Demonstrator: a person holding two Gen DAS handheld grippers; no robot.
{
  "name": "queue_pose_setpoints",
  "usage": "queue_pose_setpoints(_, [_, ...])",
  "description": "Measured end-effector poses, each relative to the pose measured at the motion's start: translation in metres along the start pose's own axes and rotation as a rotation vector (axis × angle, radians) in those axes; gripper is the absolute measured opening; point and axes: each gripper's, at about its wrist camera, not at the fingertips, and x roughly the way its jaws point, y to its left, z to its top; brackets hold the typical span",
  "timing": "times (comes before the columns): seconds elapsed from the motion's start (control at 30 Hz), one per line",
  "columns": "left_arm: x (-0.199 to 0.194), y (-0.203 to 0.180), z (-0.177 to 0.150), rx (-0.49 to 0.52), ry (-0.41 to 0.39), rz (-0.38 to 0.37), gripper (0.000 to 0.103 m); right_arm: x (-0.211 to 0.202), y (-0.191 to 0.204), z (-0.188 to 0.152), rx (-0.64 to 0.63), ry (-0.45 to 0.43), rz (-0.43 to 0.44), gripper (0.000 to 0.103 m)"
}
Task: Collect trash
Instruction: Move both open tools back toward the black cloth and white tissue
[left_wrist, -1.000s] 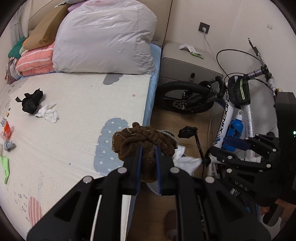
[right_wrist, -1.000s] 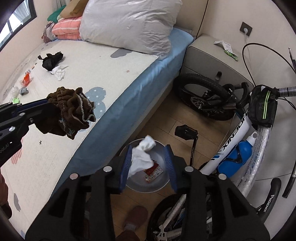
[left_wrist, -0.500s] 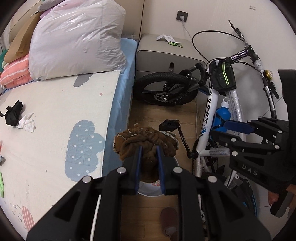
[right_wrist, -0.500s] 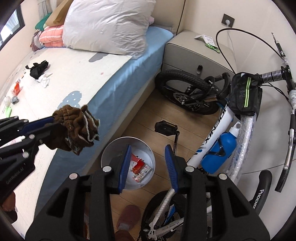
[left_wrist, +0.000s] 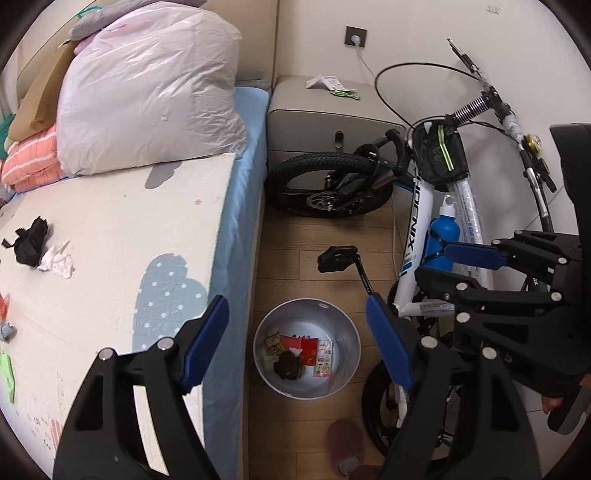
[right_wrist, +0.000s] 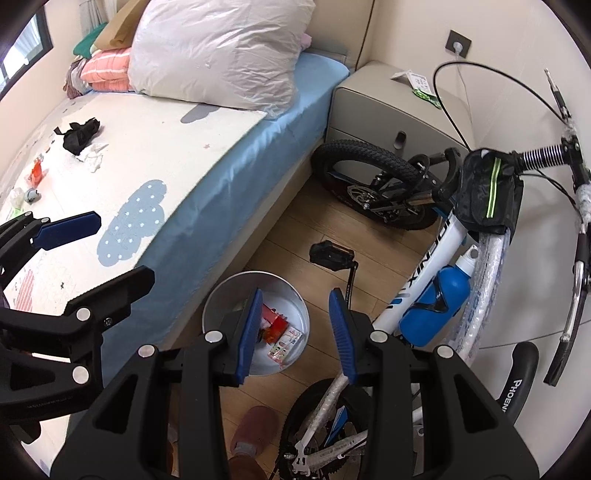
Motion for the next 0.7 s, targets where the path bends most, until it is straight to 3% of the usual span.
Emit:
queue_pose_setpoints(0.27, [-0.046,0.072,-0.012,-0.148,-0.028,0.119,0.077,-0.023,0.064,0.031,-0.086,-0.041,0.071,0.038])
queue_pose_setpoints(0.5, [-0.116,0.163,-0.030,-0.284,-0.056,0.265,0.077,-0.056,0.158,0.066,-0.198,-0.098,0.172,0.039])
queue_pose_setpoints(0.7, [-0.183,0.229,-0.038,-0.375,-0.095,0.339,0.077,-0.100,0.247,0.099,-0.281,-0.152,0.240,0.039])
